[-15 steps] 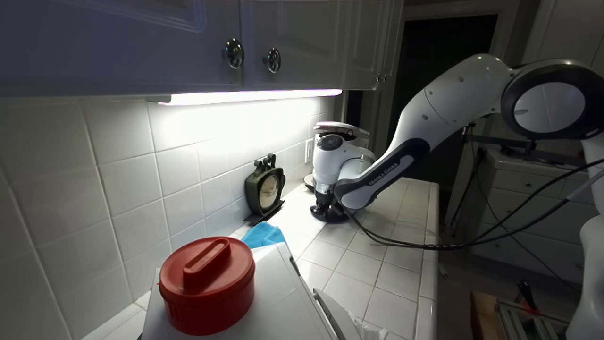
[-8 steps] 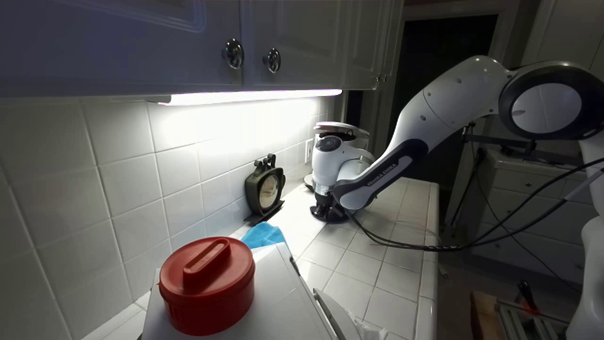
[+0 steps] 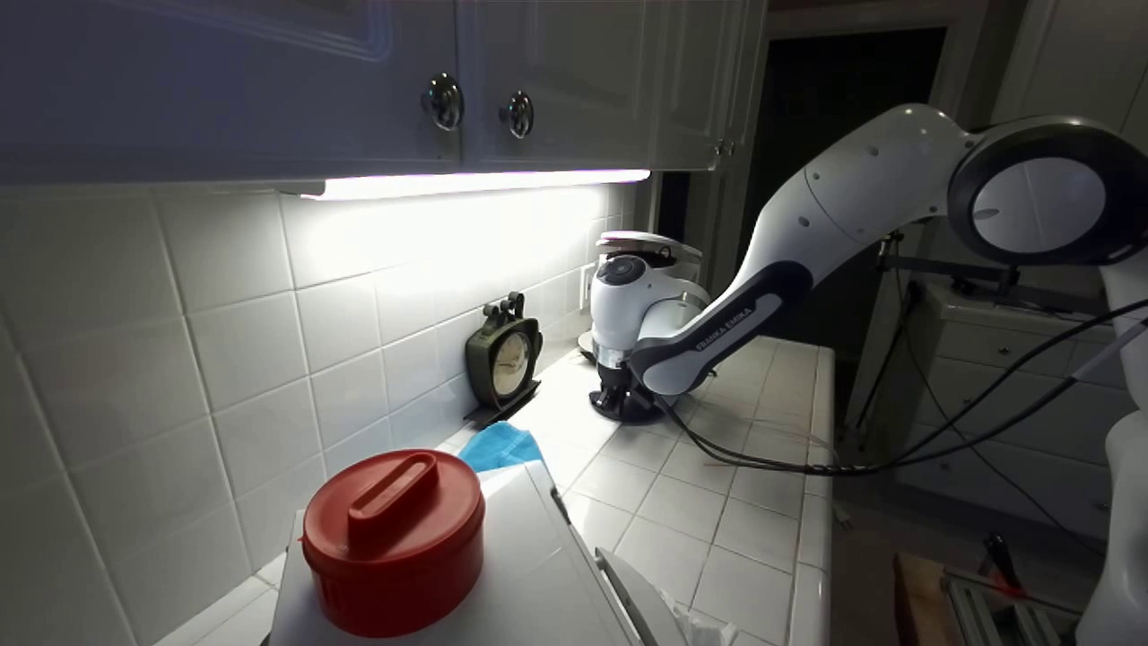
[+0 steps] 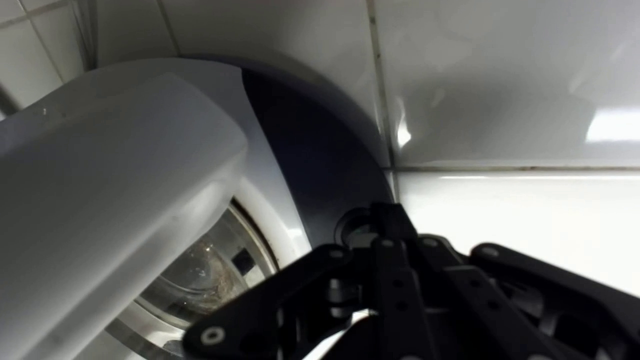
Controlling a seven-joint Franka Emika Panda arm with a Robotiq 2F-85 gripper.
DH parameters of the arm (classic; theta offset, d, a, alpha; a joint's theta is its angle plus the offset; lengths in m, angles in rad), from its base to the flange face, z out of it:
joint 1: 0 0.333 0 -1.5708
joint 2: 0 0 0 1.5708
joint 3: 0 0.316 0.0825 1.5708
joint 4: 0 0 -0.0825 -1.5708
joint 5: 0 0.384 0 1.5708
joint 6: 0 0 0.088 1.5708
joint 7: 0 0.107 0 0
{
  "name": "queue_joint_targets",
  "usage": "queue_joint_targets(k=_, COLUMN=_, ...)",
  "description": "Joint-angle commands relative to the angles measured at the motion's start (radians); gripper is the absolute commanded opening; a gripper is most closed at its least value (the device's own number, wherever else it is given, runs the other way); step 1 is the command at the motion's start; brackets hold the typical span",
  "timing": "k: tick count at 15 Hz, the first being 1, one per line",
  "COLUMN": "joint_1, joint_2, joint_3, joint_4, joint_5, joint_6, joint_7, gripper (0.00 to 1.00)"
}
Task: Close the lid of the kettle, put the kettle on the coffee making machine stand and press the bottom button of the coffee maker
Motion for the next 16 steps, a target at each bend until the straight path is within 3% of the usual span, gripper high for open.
queue_joint_targets(k=1, joint_1=-0.015, joint_2=0.013, joint_3=0.013, joint_4=0.031, joint_5=0.019, joint_6=-0.026, joint_7=-0.026, gripper=0.0)
queue_joint_targets(k=16, joint_1=-0.021, joint_2=-0.025, joint_3=0.019, joint_4=-0.014, joint_5=0.029, joint_6=-0.078, joint_7=-0.027, gripper=0.0)
